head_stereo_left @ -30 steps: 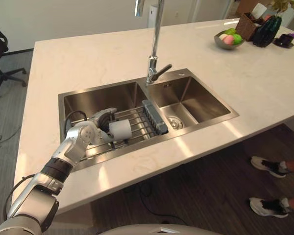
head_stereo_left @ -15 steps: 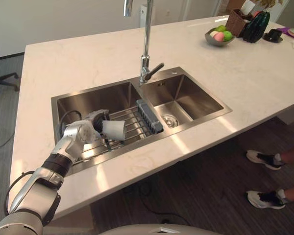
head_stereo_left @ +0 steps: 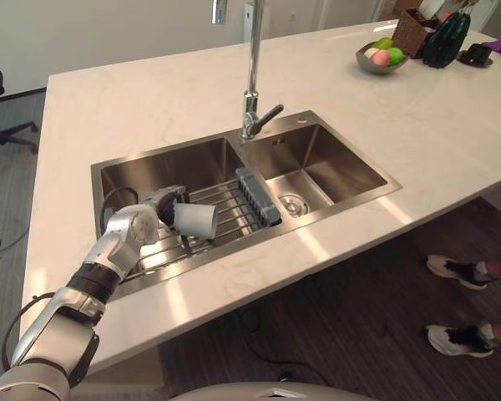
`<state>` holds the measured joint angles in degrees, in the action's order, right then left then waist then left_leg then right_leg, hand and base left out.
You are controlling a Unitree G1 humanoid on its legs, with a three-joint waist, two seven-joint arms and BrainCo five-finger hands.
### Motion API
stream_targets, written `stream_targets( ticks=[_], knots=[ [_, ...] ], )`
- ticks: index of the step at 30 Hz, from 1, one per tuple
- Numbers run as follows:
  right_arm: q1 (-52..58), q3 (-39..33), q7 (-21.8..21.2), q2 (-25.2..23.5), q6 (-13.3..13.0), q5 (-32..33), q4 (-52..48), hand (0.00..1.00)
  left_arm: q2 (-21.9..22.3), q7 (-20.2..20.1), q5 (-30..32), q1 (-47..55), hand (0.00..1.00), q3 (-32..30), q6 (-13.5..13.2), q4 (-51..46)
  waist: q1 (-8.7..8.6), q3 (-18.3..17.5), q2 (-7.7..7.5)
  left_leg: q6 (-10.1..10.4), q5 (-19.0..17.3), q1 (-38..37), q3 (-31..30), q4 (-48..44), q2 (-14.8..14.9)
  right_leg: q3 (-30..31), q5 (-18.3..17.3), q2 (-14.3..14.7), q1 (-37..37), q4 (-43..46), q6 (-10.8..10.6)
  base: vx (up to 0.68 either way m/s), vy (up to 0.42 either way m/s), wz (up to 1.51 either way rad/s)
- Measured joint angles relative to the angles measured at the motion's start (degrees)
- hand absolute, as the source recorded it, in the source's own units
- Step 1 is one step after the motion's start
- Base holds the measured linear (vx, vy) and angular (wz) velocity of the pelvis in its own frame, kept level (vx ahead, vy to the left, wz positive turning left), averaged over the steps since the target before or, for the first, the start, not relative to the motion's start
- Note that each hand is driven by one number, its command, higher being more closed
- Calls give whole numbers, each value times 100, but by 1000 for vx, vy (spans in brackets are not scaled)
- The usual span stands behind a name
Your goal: Walk over to the sink, pick up the cup, carry it to the dishwasher, place the cup inside the dishwasher, then close the dishwasher door
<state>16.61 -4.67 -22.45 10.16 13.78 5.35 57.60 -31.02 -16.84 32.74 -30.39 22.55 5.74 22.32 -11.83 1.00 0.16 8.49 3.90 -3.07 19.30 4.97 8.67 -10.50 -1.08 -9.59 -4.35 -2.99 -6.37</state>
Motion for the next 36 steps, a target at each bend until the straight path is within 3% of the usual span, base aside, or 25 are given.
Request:
stream_targets(
  ticks=[21,36],
  knots=[
    [-1,245,13,78,96,107,-30,0,-392,-476,-111,492,0,-2,-379,-1484,219,19,11,-14,20,60,-206,2,-4,-218,-67,-2,-78,27,1,5,-11,5],
    [-47,400,20,127,173,126,-40,0,-395,-568,-108,428,0,306,-358,-1295,119,7,-8,-18,28,91,-189,2,-4,-208,-65,-1,-39,27,2,0,0,0]
  ],
)
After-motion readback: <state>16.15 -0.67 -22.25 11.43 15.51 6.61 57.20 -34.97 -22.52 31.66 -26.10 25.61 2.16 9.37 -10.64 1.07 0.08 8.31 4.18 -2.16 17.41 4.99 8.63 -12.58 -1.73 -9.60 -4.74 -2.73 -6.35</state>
